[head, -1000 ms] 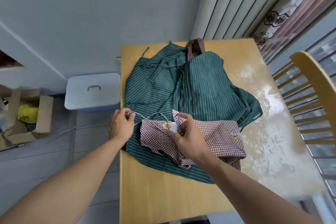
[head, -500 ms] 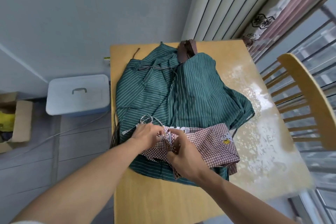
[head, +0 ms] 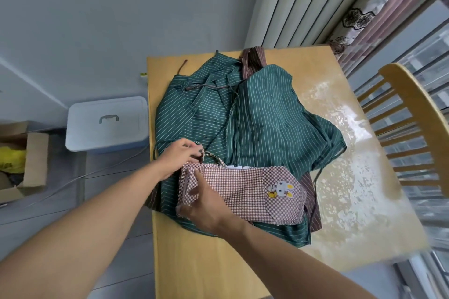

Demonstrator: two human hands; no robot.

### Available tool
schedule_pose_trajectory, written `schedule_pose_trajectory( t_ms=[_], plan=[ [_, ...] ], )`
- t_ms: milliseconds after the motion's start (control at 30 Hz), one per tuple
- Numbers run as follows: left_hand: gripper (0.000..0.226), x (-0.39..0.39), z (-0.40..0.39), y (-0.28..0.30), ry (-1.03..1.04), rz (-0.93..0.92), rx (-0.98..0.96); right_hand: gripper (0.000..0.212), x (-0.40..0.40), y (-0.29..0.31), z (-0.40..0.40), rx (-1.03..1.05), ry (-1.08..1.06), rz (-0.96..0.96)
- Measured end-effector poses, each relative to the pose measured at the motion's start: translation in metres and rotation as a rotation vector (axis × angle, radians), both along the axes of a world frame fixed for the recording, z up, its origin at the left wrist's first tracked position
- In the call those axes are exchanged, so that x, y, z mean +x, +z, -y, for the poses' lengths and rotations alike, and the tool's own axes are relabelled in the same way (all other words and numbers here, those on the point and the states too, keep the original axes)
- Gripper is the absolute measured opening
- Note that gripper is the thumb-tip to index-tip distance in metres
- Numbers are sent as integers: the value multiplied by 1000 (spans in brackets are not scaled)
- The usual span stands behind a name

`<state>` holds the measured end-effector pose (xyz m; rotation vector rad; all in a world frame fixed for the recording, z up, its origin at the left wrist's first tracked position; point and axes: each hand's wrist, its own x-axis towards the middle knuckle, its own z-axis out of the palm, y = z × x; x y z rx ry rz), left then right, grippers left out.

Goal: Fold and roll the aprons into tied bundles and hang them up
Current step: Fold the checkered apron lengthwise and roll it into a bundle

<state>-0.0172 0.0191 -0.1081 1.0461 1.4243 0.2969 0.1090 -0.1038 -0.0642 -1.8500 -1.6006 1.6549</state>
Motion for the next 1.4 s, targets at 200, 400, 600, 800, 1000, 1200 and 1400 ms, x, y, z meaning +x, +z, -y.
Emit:
schedule_pose_trajectory(
  t_ms=[200,400,600,800,1000,1200,1400],
  plan=[
    [62,-23,43,-26,-136,-267,5,45,73,-1,19,435,101,322],
    [55,-12,49,-38,-62,-437,-24,53,201,-6,14,317,-301,545],
    [39,-5,52,-38,-45,-338,-12,59,244,-8,-22,-101,78,277],
    [44,4,53,-35,95,-283,12,23,237,-2,-41,-79,387,357],
    [54,4,47,-38,102,-283,-34,38,259,5,-30,-216,461,275],
    [54,15,46,-32,61,-380,55,36,249,17,-24,-229,565,217],
    [42,7,48,-27,29,-285,-74,66,261,19,-27,-250,711,471]
  ],
)
